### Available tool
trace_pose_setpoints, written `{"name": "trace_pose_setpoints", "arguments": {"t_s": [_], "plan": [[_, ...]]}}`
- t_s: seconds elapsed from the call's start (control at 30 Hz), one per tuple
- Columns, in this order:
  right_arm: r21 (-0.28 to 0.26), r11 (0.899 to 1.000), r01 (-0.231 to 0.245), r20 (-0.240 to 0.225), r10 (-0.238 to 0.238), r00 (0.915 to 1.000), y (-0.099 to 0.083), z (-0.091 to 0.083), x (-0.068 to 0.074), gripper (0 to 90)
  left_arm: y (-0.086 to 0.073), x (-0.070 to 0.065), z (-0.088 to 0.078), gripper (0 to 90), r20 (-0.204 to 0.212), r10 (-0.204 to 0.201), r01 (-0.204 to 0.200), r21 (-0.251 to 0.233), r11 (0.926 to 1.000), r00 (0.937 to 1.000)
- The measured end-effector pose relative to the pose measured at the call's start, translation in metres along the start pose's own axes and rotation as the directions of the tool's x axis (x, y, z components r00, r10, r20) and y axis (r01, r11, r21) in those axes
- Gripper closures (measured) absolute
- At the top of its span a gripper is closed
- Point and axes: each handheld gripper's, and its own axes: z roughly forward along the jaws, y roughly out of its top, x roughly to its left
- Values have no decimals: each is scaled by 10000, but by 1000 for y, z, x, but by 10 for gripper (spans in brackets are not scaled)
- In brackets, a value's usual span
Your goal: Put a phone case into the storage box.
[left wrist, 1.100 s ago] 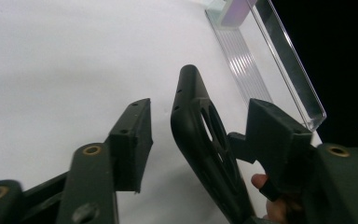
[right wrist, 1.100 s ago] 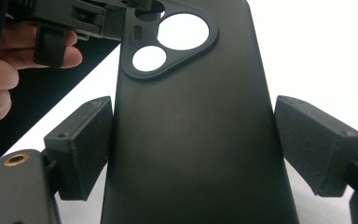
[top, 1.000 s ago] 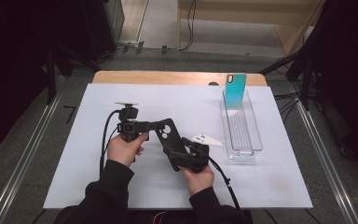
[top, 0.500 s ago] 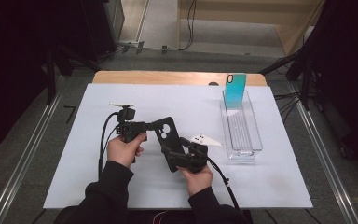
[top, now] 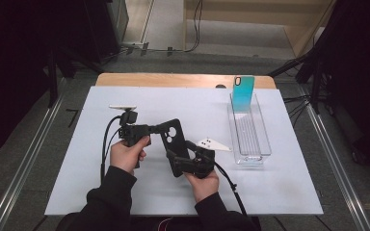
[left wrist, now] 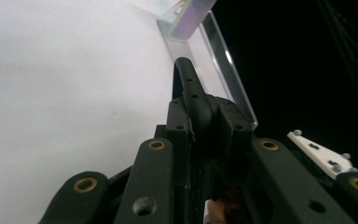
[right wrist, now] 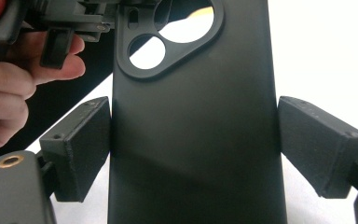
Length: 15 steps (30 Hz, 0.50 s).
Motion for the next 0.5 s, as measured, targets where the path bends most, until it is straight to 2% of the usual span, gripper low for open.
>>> {"name": "trace_pose_setpoints", "arguments": {"t_s": [0.13,0.23,0.33,0.5], "plan": [[-73,9995,294,-200,-295,9994,3,-3,-2,101,0,-5,-1,780,81,171,-171,7,9999,9998],[92,9984,551,-52,-551,9985,7,-2,-1,0,-1,-7,-1,780,19,310,-310,40,9995,9995],[289,9973,673,-170,-668,9976,11,-2,-2,0,0,-9,-2,781,-89,438,-439,-11,9990,9990],[1058,9911,808,-305,-780,9965,18,-2,-3,0,0,-16,-7,780,-474,979,-989,-203,9949,9941]]}}
